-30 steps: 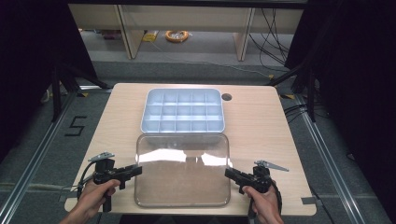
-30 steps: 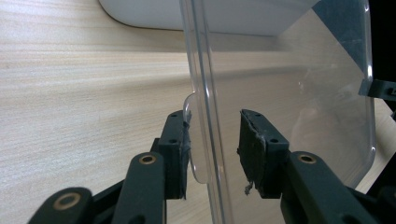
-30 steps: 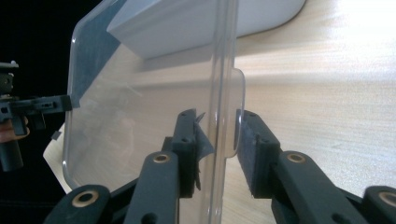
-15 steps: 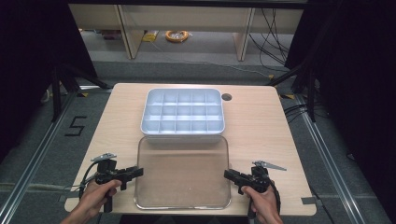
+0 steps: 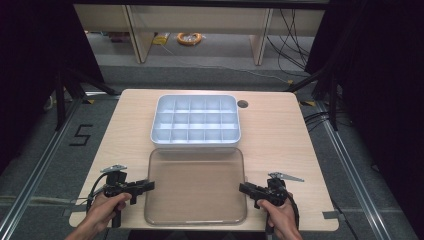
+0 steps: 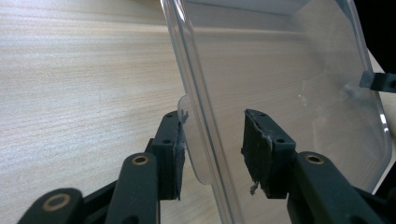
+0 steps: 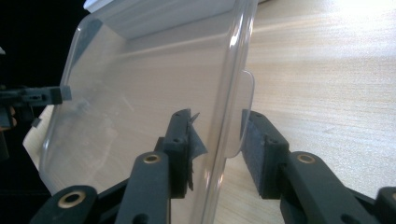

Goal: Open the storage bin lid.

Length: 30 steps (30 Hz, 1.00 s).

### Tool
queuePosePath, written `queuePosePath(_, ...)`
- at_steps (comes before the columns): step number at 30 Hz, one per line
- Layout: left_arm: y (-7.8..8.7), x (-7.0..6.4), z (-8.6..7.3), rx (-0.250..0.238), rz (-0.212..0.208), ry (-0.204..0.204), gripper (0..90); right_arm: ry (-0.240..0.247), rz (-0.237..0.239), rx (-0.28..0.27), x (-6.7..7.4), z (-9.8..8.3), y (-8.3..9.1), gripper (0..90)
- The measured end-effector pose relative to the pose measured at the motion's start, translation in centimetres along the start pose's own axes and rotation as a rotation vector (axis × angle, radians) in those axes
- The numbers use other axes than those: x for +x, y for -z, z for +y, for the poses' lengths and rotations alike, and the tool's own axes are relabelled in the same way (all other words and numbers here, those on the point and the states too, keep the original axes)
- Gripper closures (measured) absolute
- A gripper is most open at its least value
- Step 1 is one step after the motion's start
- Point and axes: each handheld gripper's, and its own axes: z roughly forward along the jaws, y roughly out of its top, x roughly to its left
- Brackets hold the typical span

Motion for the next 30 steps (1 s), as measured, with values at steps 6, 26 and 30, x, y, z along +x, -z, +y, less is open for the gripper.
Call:
queuePosePath(6, -0.2, 0.0, -0.1, 0.015, 0.024, -0.015, 56.4, 0.018, -0.025, 0.021, 0.0, 0.0, -0.3, 63.5)
queuePosePath(26, -1.1, -0.1, -0.5, 0.036, 0.094, -0.063, 49.5, 0.062, -0.062, 0.041, -0.5, -0.1, -0.9, 59.3)
queuePosePath(30, -0.5, 0.0, 0.2, -0.016, 0.148, -0.085, 44.6, 0.081, -0.071, 0.028, -0.5, 0.0, -0.9, 53.8)
